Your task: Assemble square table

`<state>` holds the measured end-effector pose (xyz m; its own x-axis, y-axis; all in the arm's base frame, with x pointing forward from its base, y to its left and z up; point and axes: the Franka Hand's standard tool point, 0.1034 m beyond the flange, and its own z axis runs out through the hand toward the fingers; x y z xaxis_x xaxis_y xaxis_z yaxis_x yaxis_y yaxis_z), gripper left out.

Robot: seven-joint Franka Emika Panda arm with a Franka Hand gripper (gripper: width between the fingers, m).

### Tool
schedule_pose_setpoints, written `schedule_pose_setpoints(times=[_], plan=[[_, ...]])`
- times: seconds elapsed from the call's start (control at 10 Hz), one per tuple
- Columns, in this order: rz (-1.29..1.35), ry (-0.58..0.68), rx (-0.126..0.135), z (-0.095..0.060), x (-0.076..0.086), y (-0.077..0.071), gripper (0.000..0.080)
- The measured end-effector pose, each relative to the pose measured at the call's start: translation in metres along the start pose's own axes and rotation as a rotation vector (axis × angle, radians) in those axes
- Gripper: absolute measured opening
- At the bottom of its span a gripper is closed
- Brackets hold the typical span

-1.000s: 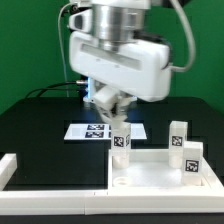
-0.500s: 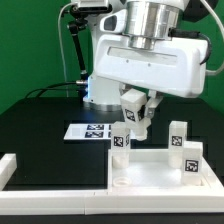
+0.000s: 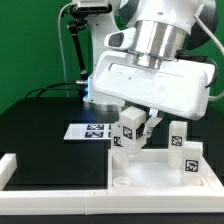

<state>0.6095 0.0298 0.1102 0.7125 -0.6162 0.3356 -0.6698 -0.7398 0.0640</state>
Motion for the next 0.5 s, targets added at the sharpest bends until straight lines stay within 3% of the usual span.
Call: schedule_pose_setpoints(times=[0.3,0.4,0.5], plan=[[0.001,-0.004,0.001,0.001,-0.0015,-0.0004,0.0284],[-0.017,0.009,0.018,0.0011,0.0009,-0.0006,0.0284],[-0.045,0.056,0.07,0.0037,0.0074,0.0049,0.0284]])
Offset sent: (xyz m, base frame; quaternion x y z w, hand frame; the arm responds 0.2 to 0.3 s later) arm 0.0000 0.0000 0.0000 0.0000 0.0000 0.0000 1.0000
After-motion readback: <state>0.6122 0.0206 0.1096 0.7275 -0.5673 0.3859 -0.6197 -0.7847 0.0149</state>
